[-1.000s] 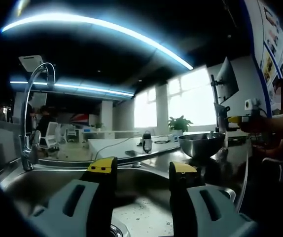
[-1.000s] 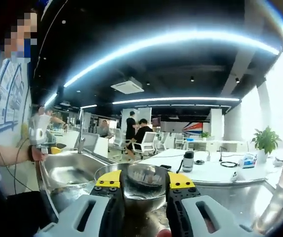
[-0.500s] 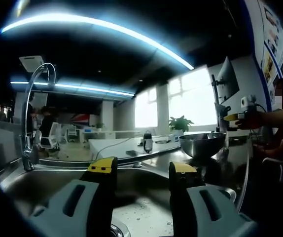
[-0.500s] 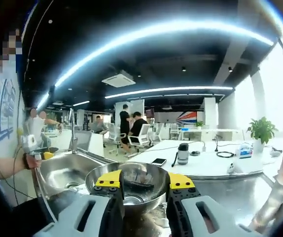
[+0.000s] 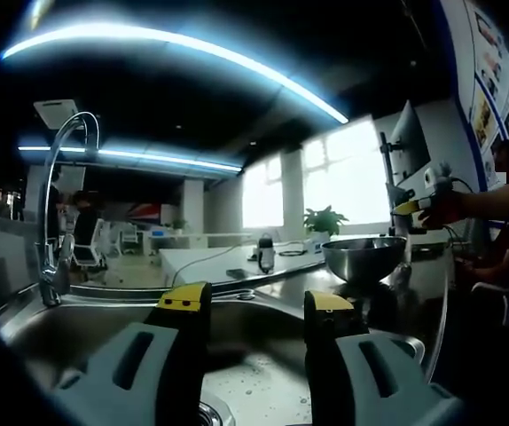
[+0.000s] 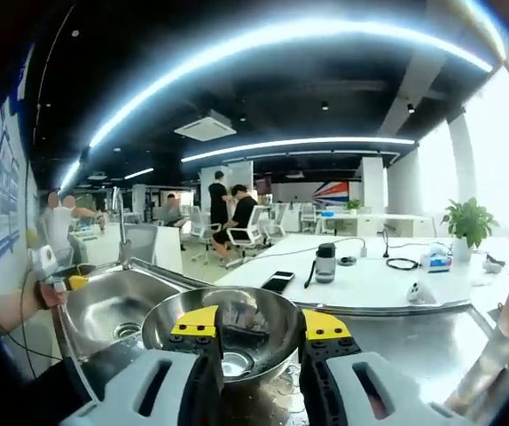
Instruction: Pick up bowl with dirty water move over sink pour dirty water into sink return bowl to place
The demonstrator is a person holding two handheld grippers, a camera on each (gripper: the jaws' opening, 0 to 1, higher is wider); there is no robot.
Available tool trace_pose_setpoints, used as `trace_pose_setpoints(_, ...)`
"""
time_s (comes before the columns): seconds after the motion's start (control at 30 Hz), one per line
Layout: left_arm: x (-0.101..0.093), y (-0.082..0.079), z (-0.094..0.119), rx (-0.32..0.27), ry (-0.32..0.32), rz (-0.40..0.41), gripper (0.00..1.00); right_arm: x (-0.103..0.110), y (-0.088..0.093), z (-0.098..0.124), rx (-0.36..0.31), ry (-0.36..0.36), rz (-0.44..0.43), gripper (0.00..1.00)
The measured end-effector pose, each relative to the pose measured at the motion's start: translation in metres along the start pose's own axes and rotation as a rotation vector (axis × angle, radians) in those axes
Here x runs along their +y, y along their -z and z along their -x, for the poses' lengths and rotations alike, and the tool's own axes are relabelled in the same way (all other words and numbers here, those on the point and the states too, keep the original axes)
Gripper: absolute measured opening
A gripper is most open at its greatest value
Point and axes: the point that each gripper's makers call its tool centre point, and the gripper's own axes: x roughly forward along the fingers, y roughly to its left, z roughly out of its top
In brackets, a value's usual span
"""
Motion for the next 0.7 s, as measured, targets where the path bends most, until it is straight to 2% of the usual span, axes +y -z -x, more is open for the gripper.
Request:
trace_pose_setpoints(0.27, -0.002, 0.0, -0.001, 0.011, -0.003, 0.001, 0.41, -0.004, 0.007, -0.005, 0.077, -0.007, 0.0, 0.27)
trace_pose_setpoints(0.37, -0.005, 0.0, -0.001, 0.02, 0.003, 0.003, 0.4, -0.012, 0.011, -0.006, 0.119, 0.018, 0.014, 0.27)
trace_pose_setpoints(0.6, -0.01, 0.003, -0.002, 0.041, 0.018, -0.007, 0.4, -0.023, 0.012, -0.008, 0.158, 0.016, -0.104, 0.27)
trace_pose_setpoints(0.7, -0.013, 0.005, -0.003, 0.05, 0.023, -0.022, 0.4, -0.028, 0.018, -0.013, 0.196, 0.013, -0.058, 0.27)
